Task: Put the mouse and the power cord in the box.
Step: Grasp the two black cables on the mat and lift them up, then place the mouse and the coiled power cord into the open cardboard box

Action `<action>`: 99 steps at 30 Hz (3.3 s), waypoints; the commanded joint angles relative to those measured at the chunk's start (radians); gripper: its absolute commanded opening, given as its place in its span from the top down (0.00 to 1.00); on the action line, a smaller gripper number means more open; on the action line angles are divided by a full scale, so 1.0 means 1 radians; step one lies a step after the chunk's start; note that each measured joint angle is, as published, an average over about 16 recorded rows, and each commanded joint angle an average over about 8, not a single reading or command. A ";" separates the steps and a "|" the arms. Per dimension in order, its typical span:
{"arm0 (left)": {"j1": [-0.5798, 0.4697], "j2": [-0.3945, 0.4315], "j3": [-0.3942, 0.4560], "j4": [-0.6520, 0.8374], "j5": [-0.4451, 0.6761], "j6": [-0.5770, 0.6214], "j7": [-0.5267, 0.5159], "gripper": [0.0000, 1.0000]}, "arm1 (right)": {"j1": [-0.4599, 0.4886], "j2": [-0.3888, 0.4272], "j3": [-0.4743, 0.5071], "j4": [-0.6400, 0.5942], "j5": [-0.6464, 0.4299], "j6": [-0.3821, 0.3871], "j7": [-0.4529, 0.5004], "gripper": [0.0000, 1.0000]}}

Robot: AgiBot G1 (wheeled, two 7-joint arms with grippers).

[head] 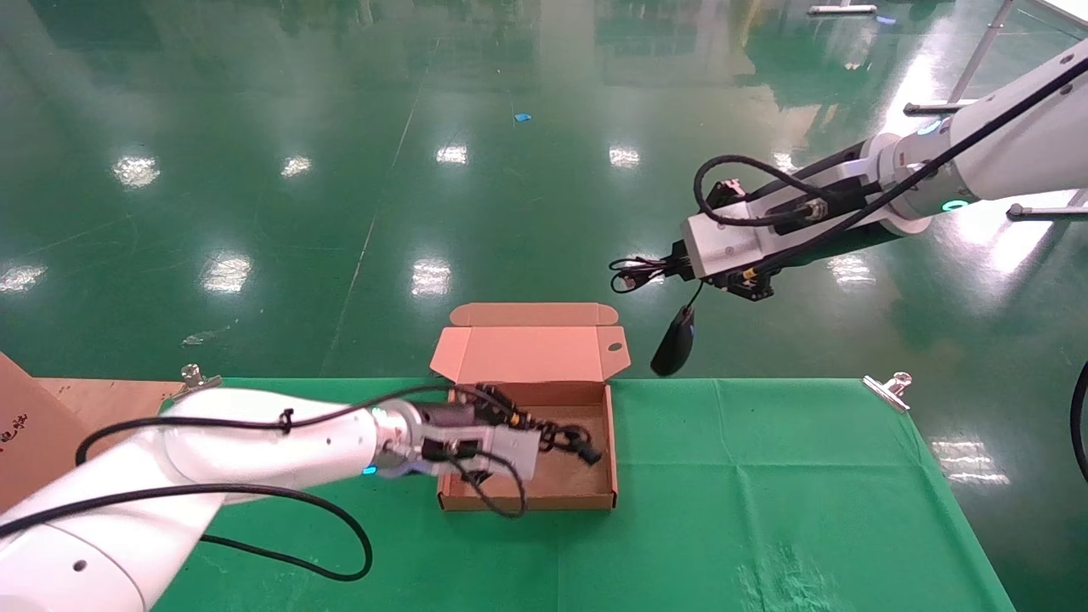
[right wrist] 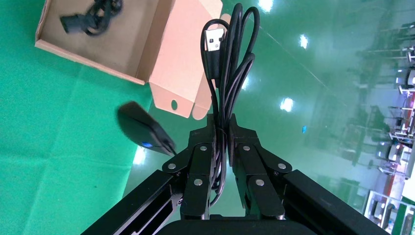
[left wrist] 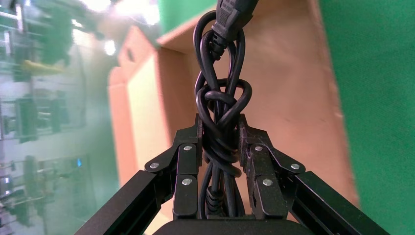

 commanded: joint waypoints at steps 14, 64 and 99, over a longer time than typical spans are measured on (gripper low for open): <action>0.004 0.010 0.128 0.029 -0.069 -0.059 -0.022 0.85 | -0.019 -0.001 0.002 -0.051 0.004 0.019 -0.049 1.00; -0.250 -0.285 0.085 0.271 -0.592 0.590 0.194 0.00 | -0.136 -0.118 -0.084 0.117 0.026 0.085 0.071 1.00; -0.280 -0.384 0.069 0.441 -0.609 0.618 0.309 0.00 | -0.376 -0.121 -0.584 0.396 0.212 0.606 0.307 0.69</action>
